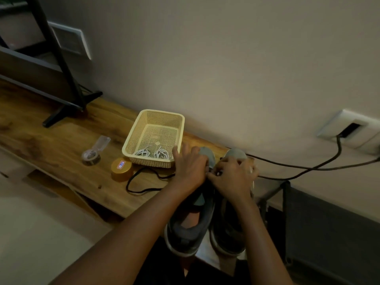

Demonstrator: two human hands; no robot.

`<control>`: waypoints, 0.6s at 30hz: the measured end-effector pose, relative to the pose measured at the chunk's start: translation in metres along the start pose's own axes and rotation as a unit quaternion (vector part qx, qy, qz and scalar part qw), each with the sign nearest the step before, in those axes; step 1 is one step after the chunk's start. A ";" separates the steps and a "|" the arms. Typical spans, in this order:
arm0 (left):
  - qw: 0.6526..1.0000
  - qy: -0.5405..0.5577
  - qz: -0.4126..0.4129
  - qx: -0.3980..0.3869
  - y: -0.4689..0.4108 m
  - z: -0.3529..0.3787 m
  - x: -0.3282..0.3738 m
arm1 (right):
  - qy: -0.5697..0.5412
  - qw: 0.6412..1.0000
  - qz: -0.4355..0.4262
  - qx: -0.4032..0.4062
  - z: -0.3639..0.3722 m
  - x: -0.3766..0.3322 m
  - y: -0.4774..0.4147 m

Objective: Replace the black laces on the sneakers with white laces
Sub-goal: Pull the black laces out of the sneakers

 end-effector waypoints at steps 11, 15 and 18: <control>0.995 0.096 -0.016 0.001 -0.003 0.009 -0.017 | -0.042 0.999 -0.009 -0.021 0.006 0.004 0.005; 0.981 0.169 -0.082 0.053 -0.002 0.004 -0.025 | -0.038 0.999 0.001 -0.012 0.004 0.004 0.006; 0.970 0.198 -0.114 0.082 -0.001 0.002 -0.027 | -0.018 1.000 0.001 0.002 0.006 0.002 0.005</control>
Point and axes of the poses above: each hand's wrist, its own y-axis away from the middle knuckle, its own z-axis out of the palm, x = y × z, the point moved 4 cm from there along -y, towards the middle knuckle, and after that the axes turned 1 degree about -y, right-handed, at the moved point
